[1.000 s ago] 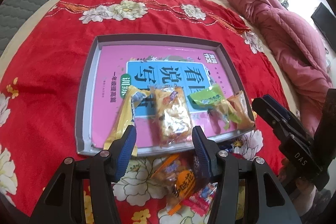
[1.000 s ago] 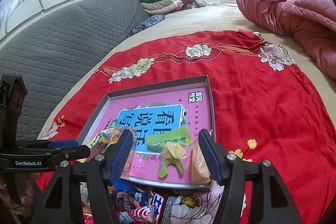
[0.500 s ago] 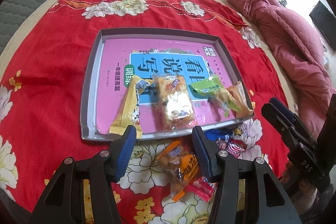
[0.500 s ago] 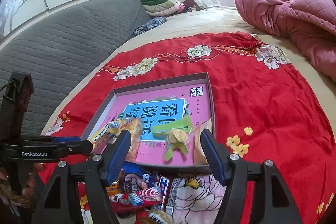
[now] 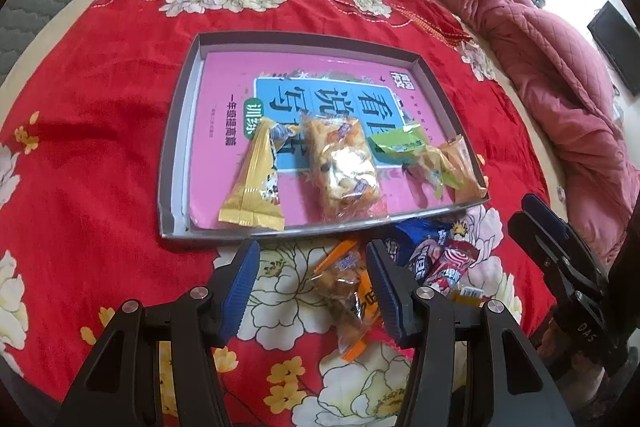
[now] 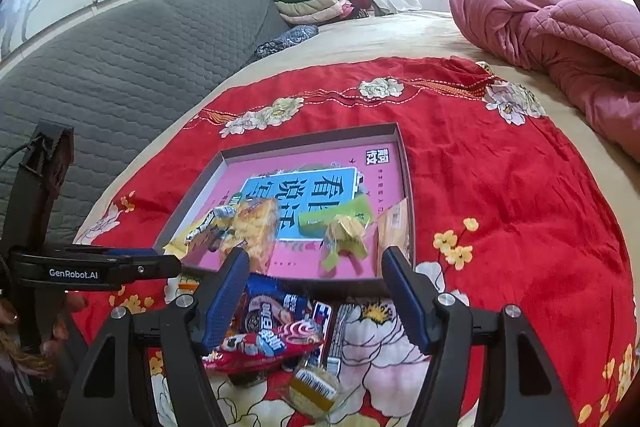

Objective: Organize snacks
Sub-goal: 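Withdraw both tools from the tray back toward the snack pile, then lower left tool to orange peanut bag while right tool lowers to red stick packet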

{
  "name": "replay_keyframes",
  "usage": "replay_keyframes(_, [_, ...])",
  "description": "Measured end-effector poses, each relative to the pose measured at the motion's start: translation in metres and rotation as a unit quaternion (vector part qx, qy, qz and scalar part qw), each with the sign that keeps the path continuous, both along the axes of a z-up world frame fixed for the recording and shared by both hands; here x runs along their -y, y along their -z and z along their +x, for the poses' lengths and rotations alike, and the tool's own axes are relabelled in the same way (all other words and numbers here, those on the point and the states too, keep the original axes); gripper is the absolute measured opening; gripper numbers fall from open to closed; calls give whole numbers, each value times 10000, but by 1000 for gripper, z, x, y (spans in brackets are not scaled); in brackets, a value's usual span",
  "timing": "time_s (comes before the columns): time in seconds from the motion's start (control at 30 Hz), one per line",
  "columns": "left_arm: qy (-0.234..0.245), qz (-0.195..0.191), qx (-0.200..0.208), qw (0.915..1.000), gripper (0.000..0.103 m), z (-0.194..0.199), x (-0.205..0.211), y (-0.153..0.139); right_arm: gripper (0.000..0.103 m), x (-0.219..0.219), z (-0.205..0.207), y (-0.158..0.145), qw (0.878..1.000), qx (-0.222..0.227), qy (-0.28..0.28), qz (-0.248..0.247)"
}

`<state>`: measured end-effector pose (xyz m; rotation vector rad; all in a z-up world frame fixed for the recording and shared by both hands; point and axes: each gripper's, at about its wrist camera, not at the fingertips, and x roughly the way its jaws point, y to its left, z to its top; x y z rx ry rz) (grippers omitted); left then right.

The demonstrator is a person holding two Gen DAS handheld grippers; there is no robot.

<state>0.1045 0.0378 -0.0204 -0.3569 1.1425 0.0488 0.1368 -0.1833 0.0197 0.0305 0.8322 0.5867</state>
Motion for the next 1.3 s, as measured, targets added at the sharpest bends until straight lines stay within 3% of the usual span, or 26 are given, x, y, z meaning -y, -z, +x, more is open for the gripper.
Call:
replay_keyframes(0.43, [138,-8,-146,9998,57,-12,0,12,68,13,-10,3,9995,-249,174,119])
replay_keyframes(0.67, [169,-18,-208,9996,57,-19,-2,17,68,12,-21,11,9980,-599,128,183])
replay_keyframes(1.3, [363,-290,-407,9981,57,-26,10,31,68,-11,-43,23,9947,-941,-415,-8])
